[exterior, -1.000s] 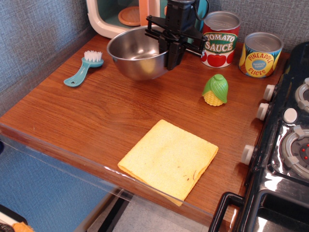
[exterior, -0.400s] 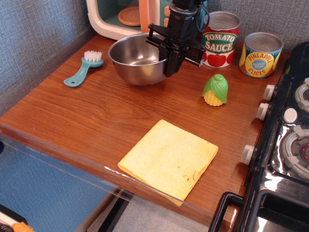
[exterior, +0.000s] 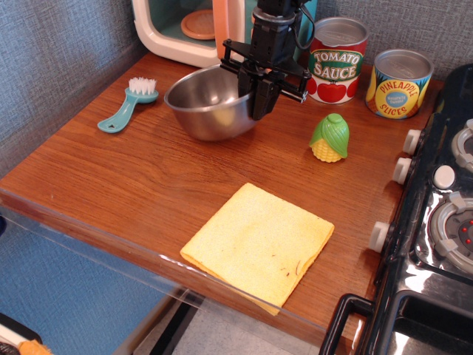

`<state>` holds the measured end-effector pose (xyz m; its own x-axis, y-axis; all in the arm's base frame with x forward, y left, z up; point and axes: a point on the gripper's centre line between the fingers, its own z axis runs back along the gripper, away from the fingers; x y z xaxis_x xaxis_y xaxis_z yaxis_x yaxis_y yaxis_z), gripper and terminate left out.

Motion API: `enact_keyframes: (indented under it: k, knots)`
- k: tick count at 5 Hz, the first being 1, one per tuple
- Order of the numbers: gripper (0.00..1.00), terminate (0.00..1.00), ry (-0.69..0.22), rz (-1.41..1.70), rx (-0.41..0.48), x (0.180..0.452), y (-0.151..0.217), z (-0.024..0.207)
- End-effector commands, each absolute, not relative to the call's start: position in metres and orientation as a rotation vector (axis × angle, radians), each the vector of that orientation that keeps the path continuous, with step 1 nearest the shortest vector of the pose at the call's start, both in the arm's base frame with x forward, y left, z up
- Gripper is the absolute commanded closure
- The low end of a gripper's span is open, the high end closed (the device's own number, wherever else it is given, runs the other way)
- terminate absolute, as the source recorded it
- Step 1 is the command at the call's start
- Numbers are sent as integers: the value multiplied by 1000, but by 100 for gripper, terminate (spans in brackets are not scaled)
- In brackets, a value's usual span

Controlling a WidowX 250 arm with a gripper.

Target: Move the pot under the microwave to the right of brush

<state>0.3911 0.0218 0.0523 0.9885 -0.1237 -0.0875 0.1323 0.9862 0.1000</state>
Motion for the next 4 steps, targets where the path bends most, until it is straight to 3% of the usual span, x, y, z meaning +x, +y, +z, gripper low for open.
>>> enact_keyframes:
  k: [1,3,4]
  knots:
    - [0,0,44,-107,85,392,33,75]
    - [0,0,-101,-72,-4,382,33,141]
    - [0,0,-70,-60,-5,373,39,134]
